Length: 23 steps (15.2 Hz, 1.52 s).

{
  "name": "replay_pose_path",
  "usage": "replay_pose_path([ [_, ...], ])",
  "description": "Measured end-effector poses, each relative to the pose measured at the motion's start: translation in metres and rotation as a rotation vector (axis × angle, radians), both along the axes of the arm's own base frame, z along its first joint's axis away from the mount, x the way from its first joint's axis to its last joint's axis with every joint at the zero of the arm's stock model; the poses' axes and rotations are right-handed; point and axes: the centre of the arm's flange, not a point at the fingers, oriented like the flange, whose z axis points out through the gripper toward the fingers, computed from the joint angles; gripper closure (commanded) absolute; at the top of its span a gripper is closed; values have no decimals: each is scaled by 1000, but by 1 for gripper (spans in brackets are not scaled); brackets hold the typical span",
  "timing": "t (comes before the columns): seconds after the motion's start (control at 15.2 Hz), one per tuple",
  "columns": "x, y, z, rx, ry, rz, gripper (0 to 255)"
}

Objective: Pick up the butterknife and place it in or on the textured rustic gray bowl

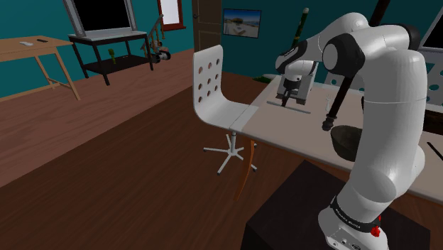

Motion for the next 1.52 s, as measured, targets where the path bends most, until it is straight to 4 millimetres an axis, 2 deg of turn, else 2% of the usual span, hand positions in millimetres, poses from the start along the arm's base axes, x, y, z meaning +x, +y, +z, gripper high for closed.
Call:
replay_pose_path([
  [0.53,0,0,3,0,0,0,255],
  [1.52,0,0,79,0,0,0,255],
])
